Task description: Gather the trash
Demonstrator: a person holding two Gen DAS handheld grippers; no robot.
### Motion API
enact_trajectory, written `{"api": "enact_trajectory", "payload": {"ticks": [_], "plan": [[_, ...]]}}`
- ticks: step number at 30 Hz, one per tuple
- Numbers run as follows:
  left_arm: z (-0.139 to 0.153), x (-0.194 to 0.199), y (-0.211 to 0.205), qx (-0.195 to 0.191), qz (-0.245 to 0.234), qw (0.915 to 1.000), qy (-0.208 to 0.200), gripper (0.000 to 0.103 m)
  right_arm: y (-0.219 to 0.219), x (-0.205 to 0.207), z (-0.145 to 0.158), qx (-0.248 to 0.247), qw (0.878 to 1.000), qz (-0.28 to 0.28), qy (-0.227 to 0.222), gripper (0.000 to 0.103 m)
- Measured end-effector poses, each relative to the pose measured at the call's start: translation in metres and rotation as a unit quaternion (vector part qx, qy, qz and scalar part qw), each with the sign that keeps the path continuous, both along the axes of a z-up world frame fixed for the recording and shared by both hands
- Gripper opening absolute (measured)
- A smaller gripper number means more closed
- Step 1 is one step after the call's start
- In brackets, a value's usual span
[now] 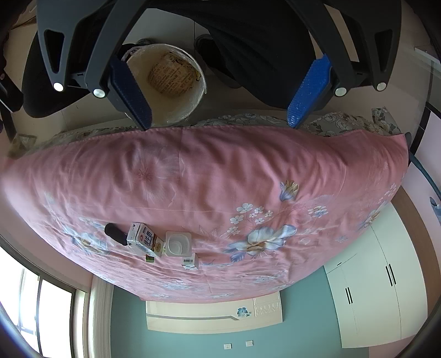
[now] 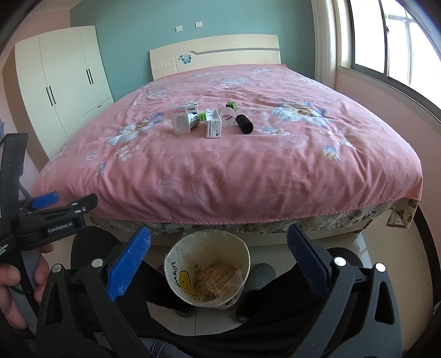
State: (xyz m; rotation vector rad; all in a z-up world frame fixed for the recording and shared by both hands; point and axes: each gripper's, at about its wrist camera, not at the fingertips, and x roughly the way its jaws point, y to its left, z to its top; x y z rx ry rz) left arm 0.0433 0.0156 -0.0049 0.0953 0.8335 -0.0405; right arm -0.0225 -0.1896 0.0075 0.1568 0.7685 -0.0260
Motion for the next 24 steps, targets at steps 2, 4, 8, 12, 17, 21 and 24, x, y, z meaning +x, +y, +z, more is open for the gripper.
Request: {"api": "enact_trajectory", "payload": {"ticks": [2, 4, 8, 12, 17, 21, 24], "plan": [[0.0, 0.011, 0.005, -0.007, 0.007, 1.0, 0.0, 0.1, -0.01, 0.006, 0.003, -0.001, 1.0, -0.006, -0.01, 0.096], [0.0, 0.02, 0.01, -0.018, 0.007, 0.9998, -0.003, 0.1, -0.02, 0.013, 0.006, 0.0, 1.0, -0.011, -0.018, 0.096], [0.002, 0.035, 0.016, -0.015, 0.014, 0.9996, -0.017, 0.1, -0.039, 0.026, 0.012, -0.005, 0.999, -0.022, -0.03, 0.096], [0.004, 0.047, 0.016, -0.001, 0.014, 0.9995, -0.029, 0.1, -0.057, 0.04, 0.014, -0.016, 0.999, -0.039, -0.034, 0.096], [0.003, 0.062, 0.016, 0.022, 0.026, 0.9988, -0.034, 0.1, -0.075, 0.054, 0.008, -0.024, 0.998, -0.051, -0.03, 0.096], [-0.002, 0.078, 0.013, 0.032, 0.021, 0.999, -0.021, 0.1, -0.085, 0.067, 0.002, -0.025, 0.998, -0.053, -0.025, 0.096], [-0.006, 0.09, 0.007, 0.038, 0.01, 0.9991, -0.015, 0.1, -0.088, 0.079, -0.002, -0.026, 0.998, -0.048, -0.024, 0.096]]}}
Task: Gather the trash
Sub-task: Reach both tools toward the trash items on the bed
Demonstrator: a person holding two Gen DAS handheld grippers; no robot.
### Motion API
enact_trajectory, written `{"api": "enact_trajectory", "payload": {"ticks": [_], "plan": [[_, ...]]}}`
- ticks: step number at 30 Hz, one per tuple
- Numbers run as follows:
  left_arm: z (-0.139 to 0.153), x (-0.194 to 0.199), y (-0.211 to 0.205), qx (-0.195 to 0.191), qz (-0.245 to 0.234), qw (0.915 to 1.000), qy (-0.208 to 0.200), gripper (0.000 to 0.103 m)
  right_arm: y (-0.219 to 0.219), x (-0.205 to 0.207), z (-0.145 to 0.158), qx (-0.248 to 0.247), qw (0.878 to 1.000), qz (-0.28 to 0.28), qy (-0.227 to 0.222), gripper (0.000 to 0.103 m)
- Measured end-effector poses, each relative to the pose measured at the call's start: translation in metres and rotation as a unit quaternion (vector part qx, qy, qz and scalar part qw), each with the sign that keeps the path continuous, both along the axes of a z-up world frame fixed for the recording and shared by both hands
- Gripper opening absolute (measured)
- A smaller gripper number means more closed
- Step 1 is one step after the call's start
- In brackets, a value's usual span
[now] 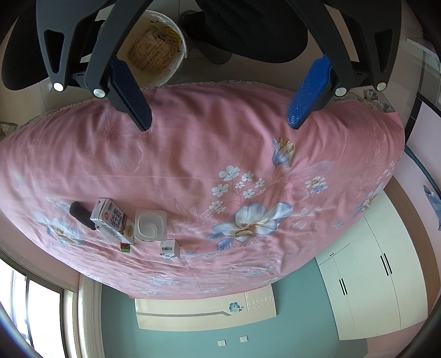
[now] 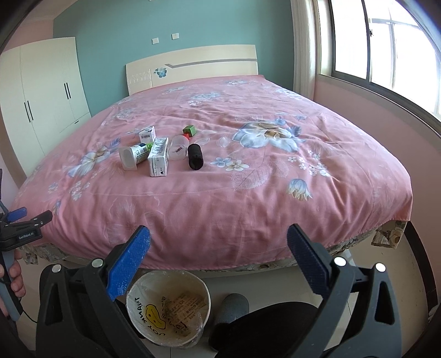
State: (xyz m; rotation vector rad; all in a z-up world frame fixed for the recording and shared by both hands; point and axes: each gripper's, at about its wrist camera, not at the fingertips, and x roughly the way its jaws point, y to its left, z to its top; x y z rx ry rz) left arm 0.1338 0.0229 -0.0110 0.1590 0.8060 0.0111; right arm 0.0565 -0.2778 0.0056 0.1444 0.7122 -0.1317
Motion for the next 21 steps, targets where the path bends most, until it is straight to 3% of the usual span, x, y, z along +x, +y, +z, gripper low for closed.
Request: {"api": "enact_trajectory", "payload": {"ticks": [9, 17, 21], "plan": [[-0.006, 0.048, -0.011, -0.044, -0.039, 0.9979, 0.025, 0.1, -0.008, 0.051, -0.009, 0.021, 0.999, 0.032, 0.008, 0.097], [-0.01, 0.097, -0.021, -0.032, -0.066, 0.9969, 0.027, 0.1, -0.011, 0.097, -0.015, -0.002, 0.999, 0.045, 0.008, 0.097], [-0.012, 0.119, -0.028, -0.008, -0.073, 0.9971, 0.015, 0.1, -0.017, 0.127, -0.023, 0.018, 0.998, 0.06, 0.018, 0.097]]}}
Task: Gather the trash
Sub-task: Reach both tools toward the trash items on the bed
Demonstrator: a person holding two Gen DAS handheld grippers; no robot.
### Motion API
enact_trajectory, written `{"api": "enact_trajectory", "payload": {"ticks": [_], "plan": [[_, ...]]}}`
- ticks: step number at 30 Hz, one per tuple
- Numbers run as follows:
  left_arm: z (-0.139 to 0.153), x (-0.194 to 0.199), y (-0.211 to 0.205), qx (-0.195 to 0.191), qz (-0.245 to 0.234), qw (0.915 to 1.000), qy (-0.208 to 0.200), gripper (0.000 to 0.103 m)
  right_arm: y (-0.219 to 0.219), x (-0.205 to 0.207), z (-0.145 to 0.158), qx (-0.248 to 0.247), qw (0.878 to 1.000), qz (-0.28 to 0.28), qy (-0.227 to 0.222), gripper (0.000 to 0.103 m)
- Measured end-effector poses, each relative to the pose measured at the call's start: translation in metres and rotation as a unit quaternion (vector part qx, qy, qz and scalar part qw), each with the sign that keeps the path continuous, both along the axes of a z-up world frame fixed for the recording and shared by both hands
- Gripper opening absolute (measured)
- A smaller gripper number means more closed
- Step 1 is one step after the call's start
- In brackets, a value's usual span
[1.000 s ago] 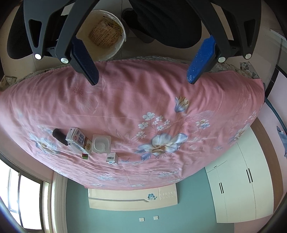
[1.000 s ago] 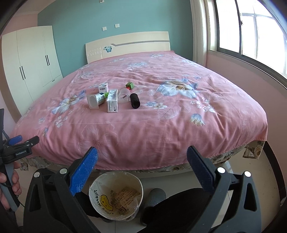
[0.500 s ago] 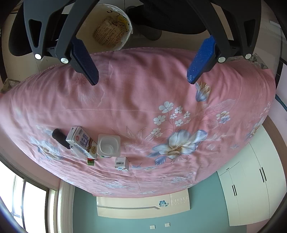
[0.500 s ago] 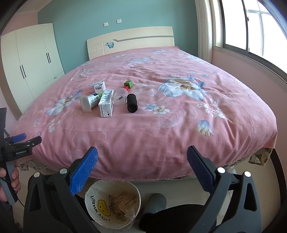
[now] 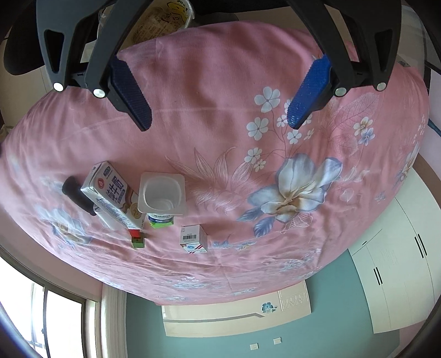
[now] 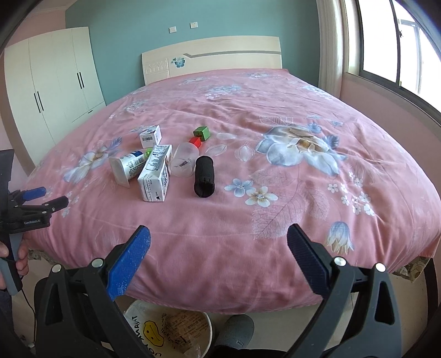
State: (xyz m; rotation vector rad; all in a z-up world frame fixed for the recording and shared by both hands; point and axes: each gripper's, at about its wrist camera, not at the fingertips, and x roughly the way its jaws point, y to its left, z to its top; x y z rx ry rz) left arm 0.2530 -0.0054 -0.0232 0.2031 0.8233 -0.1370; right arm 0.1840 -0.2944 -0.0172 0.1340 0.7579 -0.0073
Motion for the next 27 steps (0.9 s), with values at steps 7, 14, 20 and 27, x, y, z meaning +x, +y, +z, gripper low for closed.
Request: {"api": "enact_trajectory", "payload": {"ticks": [7, 14, 20, 27], "plan": [[-0.012, 0.038, -0.015, 0.01, -0.018, 0.9998, 0.009, 0.1, 0.0, 0.045, -0.019, 0.0, 1.0, 0.022, 0.018, 0.097], [-0.025, 0.074, -0.024, 0.001, -0.034, 0.9991, 0.027, 0.1, 0.007, 0.083, -0.03, -0.021, 0.999, 0.045, 0.023, 0.097], [-0.04, 0.105, -0.03, 0.011, -0.039, 0.9982, 0.044, 0.1, 0.009, 0.12, -0.05, -0.022, 0.997, 0.051, 0.045, 0.096], [-0.052, 0.133, -0.037, 0.013, -0.052, 0.9967, 0.062, 0.1, 0.01, 0.153, -0.066, -0.023, 0.996, 0.057, 0.06, 0.093]]}}
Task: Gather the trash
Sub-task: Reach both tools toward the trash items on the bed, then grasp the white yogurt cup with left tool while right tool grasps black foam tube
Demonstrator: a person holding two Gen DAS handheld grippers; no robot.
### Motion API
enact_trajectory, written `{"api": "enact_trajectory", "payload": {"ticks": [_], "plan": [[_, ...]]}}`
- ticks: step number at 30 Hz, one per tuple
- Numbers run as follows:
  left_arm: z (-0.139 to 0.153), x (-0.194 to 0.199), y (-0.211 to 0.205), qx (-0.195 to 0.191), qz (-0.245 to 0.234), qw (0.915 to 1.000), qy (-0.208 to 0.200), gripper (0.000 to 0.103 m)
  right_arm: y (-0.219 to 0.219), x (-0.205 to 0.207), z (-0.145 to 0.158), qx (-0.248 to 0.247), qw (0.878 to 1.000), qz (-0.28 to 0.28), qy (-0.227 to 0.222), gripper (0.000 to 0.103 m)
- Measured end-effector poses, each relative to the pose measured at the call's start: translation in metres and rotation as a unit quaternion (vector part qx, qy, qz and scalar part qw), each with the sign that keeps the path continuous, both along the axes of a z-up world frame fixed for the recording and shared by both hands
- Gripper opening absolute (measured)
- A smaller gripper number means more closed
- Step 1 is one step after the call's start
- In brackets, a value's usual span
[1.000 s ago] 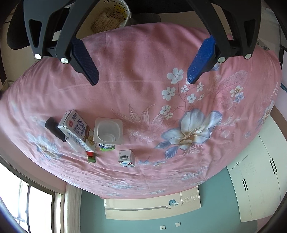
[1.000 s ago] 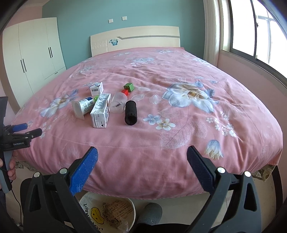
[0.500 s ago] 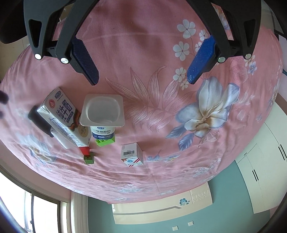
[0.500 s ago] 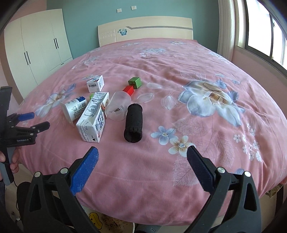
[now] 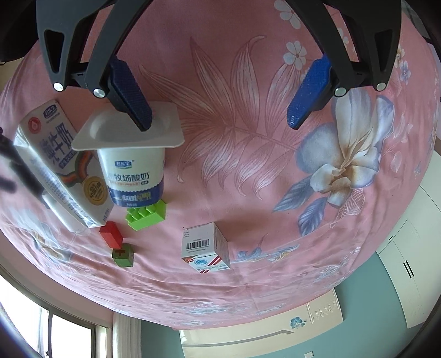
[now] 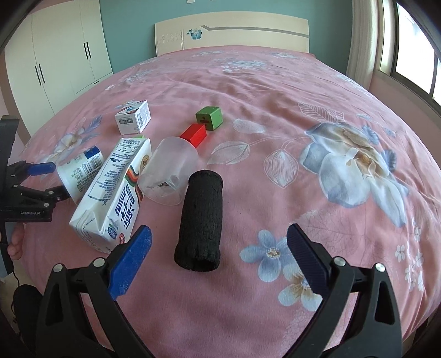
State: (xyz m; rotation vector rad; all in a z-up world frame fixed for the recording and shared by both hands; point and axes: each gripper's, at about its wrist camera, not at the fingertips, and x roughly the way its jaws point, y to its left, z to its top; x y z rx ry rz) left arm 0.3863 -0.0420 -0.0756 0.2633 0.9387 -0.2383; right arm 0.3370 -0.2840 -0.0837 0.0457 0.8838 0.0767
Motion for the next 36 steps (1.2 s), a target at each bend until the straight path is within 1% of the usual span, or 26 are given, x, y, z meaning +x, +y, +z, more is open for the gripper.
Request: {"api": "enact_trajectory", "payload": {"ticks": [2, 4, 5, 6, 8, 9, 11, 12, 13, 14, 15, 17, 18, 19, 20, 21, 23, 28, 30, 36], "plan": [[0.0, 0.004, -0.002, 0.003, -0.002, 1.0, -0.002, 0.1, 0.002, 0.007, -0.003, -0.001, 1.0, 0.003, 0.005, 0.089], [-0.001, 0.009, -0.004, 0.002, -0.006, 1.0, 0.001, 0.1, 0.003, 0.013, -0.005, -0.007, 1.0, 0.006, 0.008, 0.08], [-0.001, 0.011, -0.004, 0.001, -0.006, 1.0, 0.001, 0.1, 0.003, 0.016, -0.007, -0.008, 1.0, 0.007, 0.01, 0.078], [-0.001, 0.012, -0.005, -0.001, -0.007, 1.0, 0.001, 0.1, 0.003, 0.018, -0.008, -0.005, 1.0, 0.01, 0.013, 0.073], [0.0, 0.015, -0.007, -0.006, -0.011, 0.9999, 0.005, 0.098, 0.003, 0.023, -0.011, -0.004, 1.0, 0.014, 0.019, 0.06], [0.001, 0.016, -0.007, -0.012, -0.012, 0.9998, 0.005, 0.096, 0.004, 0.024, -0.012, -0.004, 1.0, 0.017, 0.02, 0.057], [0.0, 0.017, -0.01, -0.023, -0.02, 0.9994, 0.016, 0.078, 0.006, 0.027, -0.012, -0.005, 1.0, 0.022, 0.02, 0.049], [0.0, 0.018, -0.011, -0.032, -0.023, 0.999, 0.022, 0.074, 0.006, 0.028, -0.012, -0.004, 0.999, 0.025, 0.021, 0.045], [-0.001, 0.019, -0.012, -0.04, -0.026, 0.9985, 0.028, 0.068, 0.007, 0.029, -0.012, -0.003, 0.999, 0.026, 0.022, 0.04], [-0.001, 0.019, -0.014, -0.045, -0.028, 0.9981, 0.032, 0.062, 0.008, 0.031, -0.012, -0.002, 0.999, 0.028, 0.023, 0.038], [-0.001, 0.019, -0.015, -0.048, -0.031, 0.9979, 0.032, 0.059, 0.008, 0.032, -0.012, -0.001, 0.999, 0.031, 0.024, 0.034], [-0.001, 0.016, -0.02, -0.048, -0.039, 0.9975, 0.033, 0.045, 0.009, 0.034, -0.012, -0.001, 0.999, 0.032, 0.025, 0.034], [-0.001, 0.015, -0.022, -0.05, -0.043, 0.9973, 0.033, 0.041, 0.009, 0.034, -0.012, -0.001, 0.999, 0.033, 0.026, 0.034], [-0.001, 0.013, -0.025, -0.05, -0.05, 0.997, 0.032, 0.033, 0.01, 0.035, -0.012, -0.002, 0.999, 0.034, 0.027, 0.034], [0.0, 0.012, -0.028, -0.048, -0.055, 0.9968, 0.033, 0.028, 0.009, 0.035, -0.013, -0.001, 0.999, 0.034, 0.029, 0.034], [0.0, 0.011, -0.029, -0.048, -0.057, 0.9967, 0.032, 0.026, 0.009, 0.035, -0.013, 0.001, 0.999, 0.034, 0.03, 0.033], [0.002, 0.008, -0.032, -0.049, -0.065, 0.9962, 0.029, 0.018, 0.008, 0.035, -0.013, 0.004, 0.999, 0.034, 0.032, 0.033], [0.005, 0.003, -0.036, -0.043, -0.074, 0.996, 0.025, 0.012, 0.006, 0.031, -0.011, 0.007, 0.999, 0.038, 0.034, 0.033], [0.005, 0.002, -0.036, -0.038, -0.073, 0.9963, 0.025, 0.012, 0.006, 0.029, -0.011, 0.006, 0.999, 0.039, 0.036, 0.033], [0.007, 0.0, -0.031, -0.04, -0.067, 0.9966, 0.026, 0.01, 0.005, 0.022, -0.006, 0.004, 0.999, 0.033, 0.03, 0.033]]}}
